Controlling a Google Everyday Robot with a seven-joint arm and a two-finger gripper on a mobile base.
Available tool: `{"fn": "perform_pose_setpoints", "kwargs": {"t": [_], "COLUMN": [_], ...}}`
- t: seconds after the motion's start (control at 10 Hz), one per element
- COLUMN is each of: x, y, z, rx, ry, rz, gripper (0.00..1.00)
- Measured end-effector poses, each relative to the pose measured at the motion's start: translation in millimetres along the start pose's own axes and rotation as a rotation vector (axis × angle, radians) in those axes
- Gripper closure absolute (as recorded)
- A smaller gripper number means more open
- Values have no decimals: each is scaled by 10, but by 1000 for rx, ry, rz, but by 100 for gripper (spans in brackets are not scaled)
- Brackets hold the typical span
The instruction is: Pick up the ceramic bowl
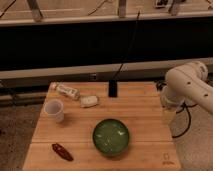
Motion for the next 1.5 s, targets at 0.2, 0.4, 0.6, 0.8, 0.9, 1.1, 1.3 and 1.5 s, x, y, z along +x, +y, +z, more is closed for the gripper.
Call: {"fn": "perform_pose_setpoints", "kwargs": {"t": [0.2,0.4,0.6,0.8,0.9,1.1,1.3,1.5], "x": [0,0,0,0,-1,-148,-316,-333], "y": [0,0,0,0,2,45,74,95], "z": [0,0,0,0,5,131,242,296], "rx": [0,0,0,0,0,4,6,13], "ry": [0,0,0,0,2,26,43,63], "rz": [0,0,0,0,-2,-71,-122,-173], "gripper": [20,20,20,20,20,20,20,20]}}
